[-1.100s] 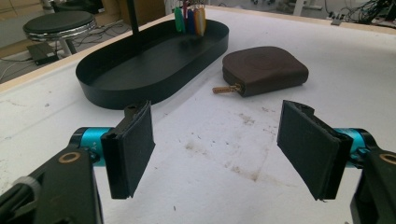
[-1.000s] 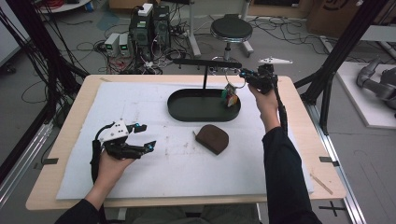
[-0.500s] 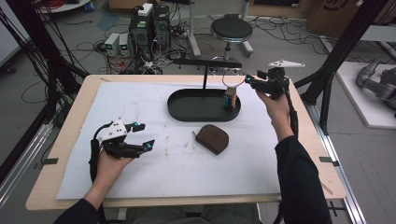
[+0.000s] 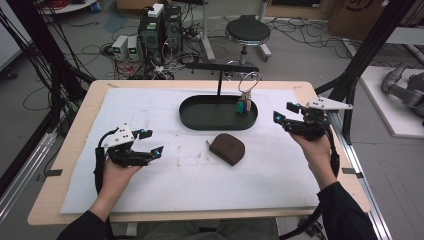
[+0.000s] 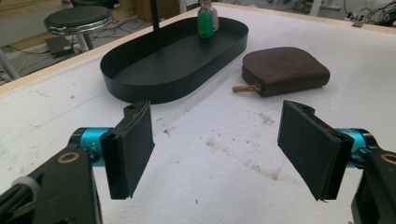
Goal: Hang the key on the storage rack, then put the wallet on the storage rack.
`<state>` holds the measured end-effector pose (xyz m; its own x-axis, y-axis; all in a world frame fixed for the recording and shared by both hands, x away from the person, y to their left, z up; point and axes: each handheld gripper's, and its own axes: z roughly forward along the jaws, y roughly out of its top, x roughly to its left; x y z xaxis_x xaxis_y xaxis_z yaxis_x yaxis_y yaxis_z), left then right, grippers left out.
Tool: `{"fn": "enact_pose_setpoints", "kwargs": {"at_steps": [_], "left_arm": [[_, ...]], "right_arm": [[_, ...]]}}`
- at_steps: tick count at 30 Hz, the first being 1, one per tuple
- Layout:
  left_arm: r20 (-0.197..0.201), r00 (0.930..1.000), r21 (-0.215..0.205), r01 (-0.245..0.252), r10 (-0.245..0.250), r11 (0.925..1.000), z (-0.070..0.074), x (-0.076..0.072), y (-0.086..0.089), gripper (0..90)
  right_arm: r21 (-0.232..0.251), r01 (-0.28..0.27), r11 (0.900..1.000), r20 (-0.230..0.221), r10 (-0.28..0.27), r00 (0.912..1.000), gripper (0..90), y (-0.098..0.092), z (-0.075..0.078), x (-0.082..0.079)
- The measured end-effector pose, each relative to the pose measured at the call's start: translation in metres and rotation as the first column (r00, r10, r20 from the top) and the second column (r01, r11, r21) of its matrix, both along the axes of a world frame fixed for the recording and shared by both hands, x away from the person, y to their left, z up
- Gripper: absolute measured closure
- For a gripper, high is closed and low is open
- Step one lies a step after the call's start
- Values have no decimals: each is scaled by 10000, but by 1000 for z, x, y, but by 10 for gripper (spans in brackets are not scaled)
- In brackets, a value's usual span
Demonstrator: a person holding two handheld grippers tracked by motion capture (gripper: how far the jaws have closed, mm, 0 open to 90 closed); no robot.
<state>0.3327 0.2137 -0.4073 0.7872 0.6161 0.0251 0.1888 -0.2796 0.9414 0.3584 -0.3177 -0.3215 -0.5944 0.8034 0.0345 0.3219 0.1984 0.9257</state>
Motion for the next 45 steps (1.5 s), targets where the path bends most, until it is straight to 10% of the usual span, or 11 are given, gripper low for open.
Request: {"fn": "enact_pose_setpoints", "kwargs": {"at_steps": [15,45], "left_arm": [[-96,9945,-166,-1047,1046,9944,1,2,6,267],[-258,9982,-133,-547,543,9984,-3,1,0,267]], "right_arm": [[1101,-72,9939,-110,85,9999,292,-23,-56,-46],[527,200,9984,-405,-179,9990,295,-23,-71,-42]]}}
